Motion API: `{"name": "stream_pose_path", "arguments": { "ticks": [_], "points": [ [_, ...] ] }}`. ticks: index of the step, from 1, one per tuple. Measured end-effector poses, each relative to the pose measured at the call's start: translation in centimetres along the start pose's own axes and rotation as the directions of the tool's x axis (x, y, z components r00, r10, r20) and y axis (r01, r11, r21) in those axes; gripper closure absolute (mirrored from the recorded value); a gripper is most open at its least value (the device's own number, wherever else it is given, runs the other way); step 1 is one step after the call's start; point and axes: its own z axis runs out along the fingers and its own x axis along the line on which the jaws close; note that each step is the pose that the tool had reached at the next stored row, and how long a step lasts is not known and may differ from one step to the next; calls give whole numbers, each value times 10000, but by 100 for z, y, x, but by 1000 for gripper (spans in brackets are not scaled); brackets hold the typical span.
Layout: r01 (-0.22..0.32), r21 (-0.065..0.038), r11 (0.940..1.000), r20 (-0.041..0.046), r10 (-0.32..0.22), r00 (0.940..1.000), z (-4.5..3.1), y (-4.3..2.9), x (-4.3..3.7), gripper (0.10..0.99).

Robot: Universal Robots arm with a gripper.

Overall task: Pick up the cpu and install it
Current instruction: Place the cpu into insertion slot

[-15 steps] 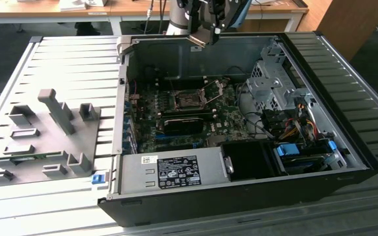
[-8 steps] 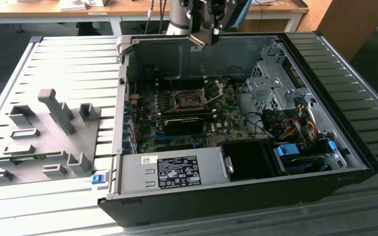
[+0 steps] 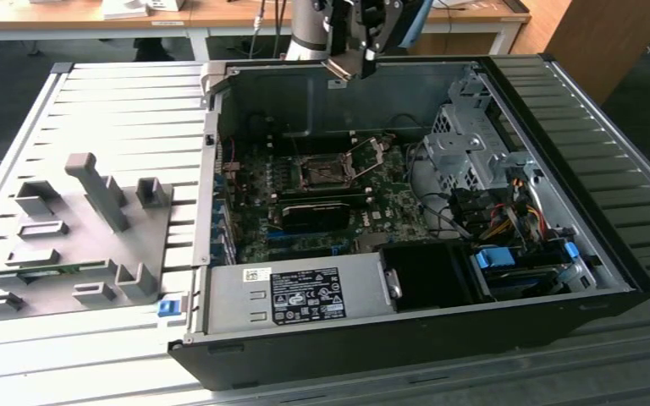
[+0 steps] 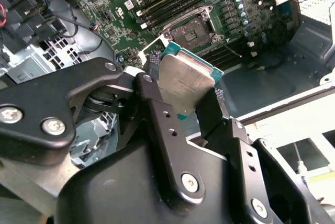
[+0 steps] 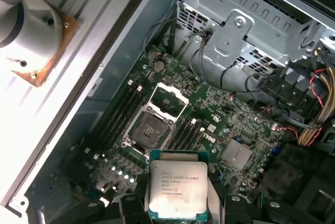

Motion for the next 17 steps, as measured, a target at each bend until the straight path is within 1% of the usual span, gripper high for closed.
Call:
{"name": "stream_pose_path", "arguments": {
  "ticks": [5, 8, 14, 15, 17],
  "points": [
    [-503, -11, 9987, 24, 503, 9987, 11, 0, 0, 557],
    [-852, -21, 9964, 39, 852, 9964, 19, -1, 1, 557],
    [-1211, -29, 9926, 55, 1212, 9926, 50, 4, 25, 557],
    [-1296, -33, 9916, 60, 1296, 9916, 56, 4, 26, 557],
    [-1636, -42, 9865, 75, 1636, 9865, 71, 4, 26, 557]
  ]
}}
